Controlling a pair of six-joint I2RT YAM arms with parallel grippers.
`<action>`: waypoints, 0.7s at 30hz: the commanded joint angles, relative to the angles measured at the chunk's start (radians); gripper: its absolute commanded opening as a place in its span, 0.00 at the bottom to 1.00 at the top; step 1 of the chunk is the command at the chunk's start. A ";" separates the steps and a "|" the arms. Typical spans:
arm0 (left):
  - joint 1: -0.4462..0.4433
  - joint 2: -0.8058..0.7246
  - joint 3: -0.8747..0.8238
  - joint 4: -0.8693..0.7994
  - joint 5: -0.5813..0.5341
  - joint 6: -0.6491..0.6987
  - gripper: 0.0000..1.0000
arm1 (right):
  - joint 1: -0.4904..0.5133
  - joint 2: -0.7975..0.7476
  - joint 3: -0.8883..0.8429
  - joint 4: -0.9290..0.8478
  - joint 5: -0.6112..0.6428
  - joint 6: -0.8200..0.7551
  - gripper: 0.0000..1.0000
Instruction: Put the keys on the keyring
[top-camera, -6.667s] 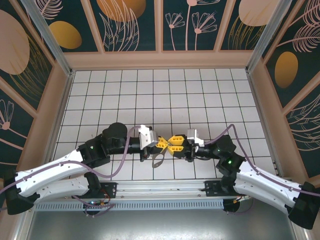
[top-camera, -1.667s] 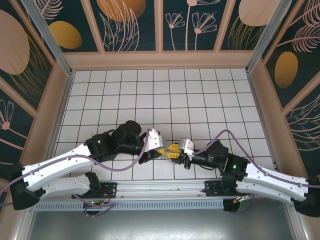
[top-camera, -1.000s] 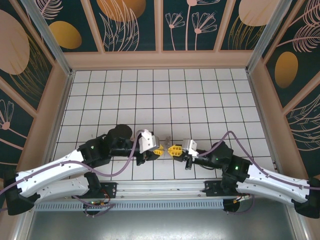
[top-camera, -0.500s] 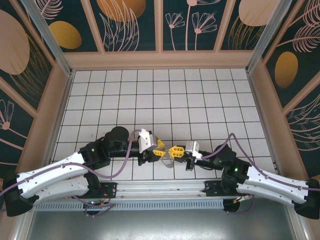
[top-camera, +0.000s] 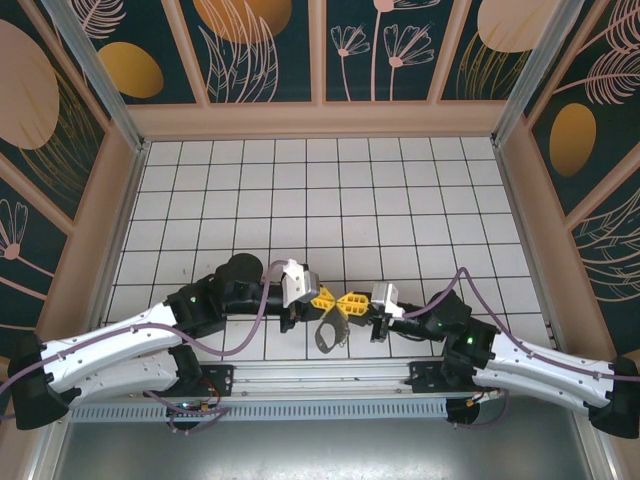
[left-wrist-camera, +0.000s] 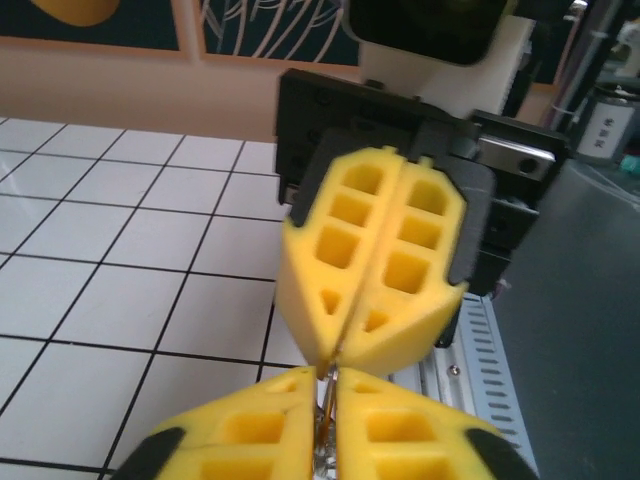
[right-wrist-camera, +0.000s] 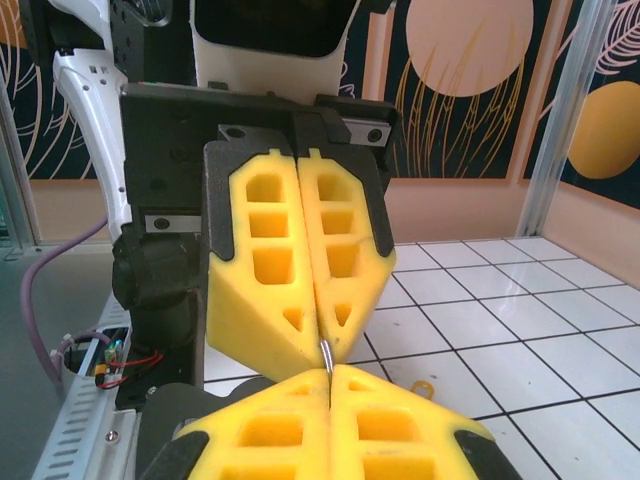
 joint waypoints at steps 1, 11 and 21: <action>-0.001 -0.001 -0.007 0.030 0.006 -0.004 0.00 | 0.006 -0.021 -0.007 0.085 -0.018 0.014 0.00; -0.001 -0.020 0.029 -0.044 -0.042 0.044 0.00 | 0.005 -0.003 0.056 -0.086 0.039 0.005 0.15; -0.001 -0.008 0.062 -0.096 -0.037 0.070 0.00 | 0.016 0.047 0.097 -0.149 0.068 -0.013 0.25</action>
